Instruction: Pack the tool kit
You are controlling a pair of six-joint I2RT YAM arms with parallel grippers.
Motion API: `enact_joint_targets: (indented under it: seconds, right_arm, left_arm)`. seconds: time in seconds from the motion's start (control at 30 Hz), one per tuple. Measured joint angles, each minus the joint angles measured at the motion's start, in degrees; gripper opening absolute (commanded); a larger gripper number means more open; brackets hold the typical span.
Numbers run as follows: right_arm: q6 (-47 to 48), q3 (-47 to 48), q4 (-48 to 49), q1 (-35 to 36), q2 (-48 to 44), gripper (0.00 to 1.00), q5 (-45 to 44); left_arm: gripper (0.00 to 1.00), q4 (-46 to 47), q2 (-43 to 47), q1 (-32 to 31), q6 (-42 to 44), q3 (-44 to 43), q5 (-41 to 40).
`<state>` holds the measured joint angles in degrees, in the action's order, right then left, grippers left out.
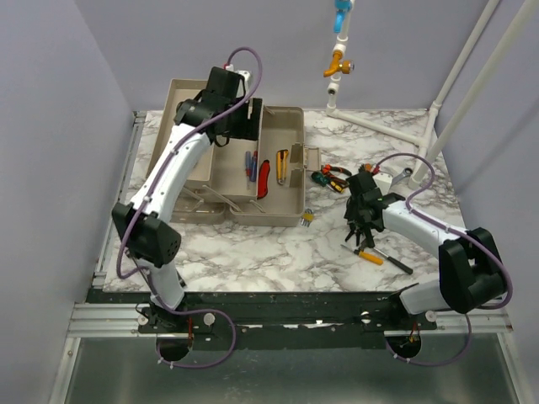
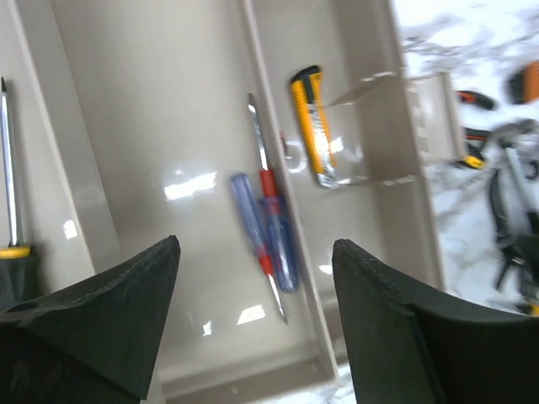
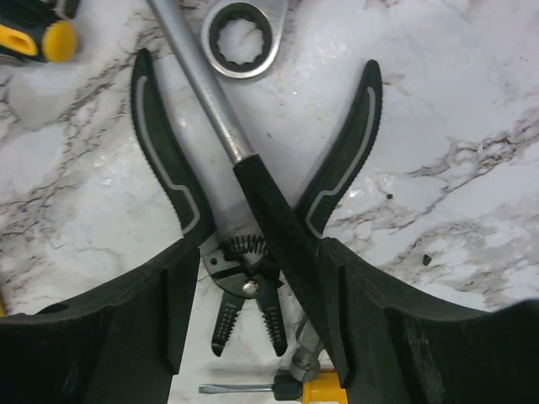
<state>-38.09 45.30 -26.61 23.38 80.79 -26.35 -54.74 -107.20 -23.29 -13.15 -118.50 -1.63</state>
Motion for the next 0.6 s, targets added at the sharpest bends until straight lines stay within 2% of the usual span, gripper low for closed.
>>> enact_joint_targets:
  seconds: [0.2,0.33,0.5,0.6]
  right_arm:
    - [-1.6,-1.4,0.0,-1.9,0.3,0.58,0.0]
    - [-2.4,-2.0,0.0,-2.8,0.0,0.5,0.2]
    - [-3.1,-2.9,0.3,-3.5,0.2,0.36,1.4]
    - [-3.0,-3.0,1.1,-3.6,0.2,0.21,2.4]
  left_arm:
    - [0.81,6.9,16.3,-1.0,-3.0,12.8,8.3]
    - [0.81,12.0,25.5,-3.8,-5.3,21.4,13.0]
    - [0.79,17.6,31.3,-6.9,-8.2,31.7,18.0]
    - [0.78,19.0,31.8,-7.3,-9.7,34.9,20.0]
